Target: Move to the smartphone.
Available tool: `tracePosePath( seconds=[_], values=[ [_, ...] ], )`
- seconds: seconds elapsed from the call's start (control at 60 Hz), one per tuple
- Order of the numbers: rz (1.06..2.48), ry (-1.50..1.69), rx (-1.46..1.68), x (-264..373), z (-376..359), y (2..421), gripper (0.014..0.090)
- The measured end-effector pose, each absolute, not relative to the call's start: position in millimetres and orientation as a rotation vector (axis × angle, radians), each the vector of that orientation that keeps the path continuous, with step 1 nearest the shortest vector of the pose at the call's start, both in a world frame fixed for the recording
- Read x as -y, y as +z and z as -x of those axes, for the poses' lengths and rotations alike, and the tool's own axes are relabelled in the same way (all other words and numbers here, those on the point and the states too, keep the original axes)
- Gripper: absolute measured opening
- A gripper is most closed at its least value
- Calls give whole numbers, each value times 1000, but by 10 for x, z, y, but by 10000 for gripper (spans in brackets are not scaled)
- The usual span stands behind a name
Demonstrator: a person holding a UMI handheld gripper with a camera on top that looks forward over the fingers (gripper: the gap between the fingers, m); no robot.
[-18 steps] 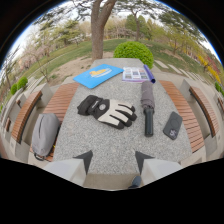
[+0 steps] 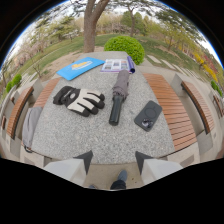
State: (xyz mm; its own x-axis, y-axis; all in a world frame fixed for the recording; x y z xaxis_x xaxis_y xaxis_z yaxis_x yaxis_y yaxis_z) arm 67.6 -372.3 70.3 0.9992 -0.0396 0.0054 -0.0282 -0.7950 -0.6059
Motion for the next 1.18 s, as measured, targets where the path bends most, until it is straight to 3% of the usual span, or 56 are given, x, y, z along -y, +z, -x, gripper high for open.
tracePosePath(
  seconds=[0.183, 0.417, 0.817, 1.183],
  values=[
    [2503, -72, -103, 3625, -1425, 548, 847],
    [2488, -57, -66, 3142, -1833, 380, 848],
    [2455, -29, -10, 2336, -1990, 146, 848],
    [2453, -25, -27, 2205, -2008, 123, 847]
  ],
)
